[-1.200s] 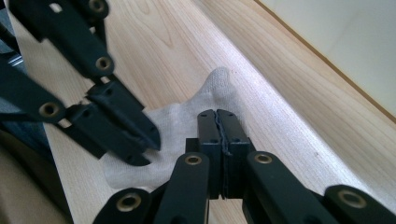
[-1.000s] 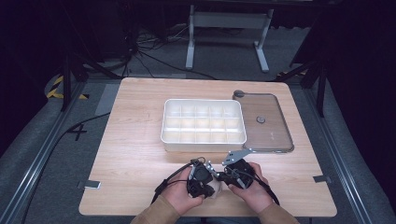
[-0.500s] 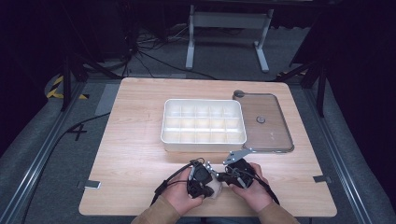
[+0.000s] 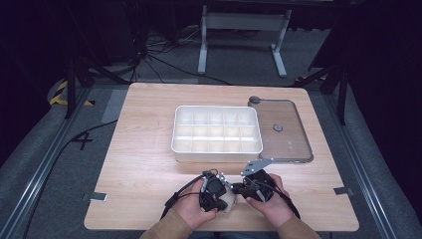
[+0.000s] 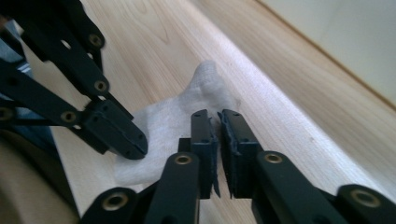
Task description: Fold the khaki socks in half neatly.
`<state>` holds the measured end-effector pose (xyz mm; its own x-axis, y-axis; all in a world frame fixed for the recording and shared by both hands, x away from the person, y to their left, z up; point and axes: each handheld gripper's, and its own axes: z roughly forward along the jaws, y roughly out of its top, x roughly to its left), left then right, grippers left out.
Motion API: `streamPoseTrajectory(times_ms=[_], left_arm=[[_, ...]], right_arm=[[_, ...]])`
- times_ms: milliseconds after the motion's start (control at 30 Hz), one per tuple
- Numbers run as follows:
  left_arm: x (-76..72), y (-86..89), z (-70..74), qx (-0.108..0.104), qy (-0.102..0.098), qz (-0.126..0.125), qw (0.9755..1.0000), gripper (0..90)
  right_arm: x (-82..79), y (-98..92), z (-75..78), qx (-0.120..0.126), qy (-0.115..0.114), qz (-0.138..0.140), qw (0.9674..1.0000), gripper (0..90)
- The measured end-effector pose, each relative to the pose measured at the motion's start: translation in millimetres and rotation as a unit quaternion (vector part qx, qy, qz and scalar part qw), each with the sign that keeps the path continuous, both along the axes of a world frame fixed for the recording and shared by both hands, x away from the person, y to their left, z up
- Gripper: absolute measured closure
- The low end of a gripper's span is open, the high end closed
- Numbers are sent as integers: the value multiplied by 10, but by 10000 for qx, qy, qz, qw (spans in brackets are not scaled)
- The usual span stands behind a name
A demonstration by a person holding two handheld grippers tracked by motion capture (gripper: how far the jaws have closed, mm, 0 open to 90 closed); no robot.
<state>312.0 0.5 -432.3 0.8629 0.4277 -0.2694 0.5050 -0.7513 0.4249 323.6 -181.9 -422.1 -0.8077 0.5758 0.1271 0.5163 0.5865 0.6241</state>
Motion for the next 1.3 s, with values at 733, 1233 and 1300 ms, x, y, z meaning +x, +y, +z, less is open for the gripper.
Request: streamPoseTrajectory(times_ms=[733, 1233, 1300], left_arm=[[-29, -21, 5, 101, -103, -123, 9998, 891], [-44, -16, -9, 104, -101, -98, 9998, 894], [-38, -11, -3, 120, -74, -104, 9998, 894]], right_arm=[[33, 89, -126, -20, 332, -321, 9989, 512], [124, 60, -259, 236, 915, -254, 9952, 517], [138, 54, -267, 283, 1025, -260, 9940, 520]])
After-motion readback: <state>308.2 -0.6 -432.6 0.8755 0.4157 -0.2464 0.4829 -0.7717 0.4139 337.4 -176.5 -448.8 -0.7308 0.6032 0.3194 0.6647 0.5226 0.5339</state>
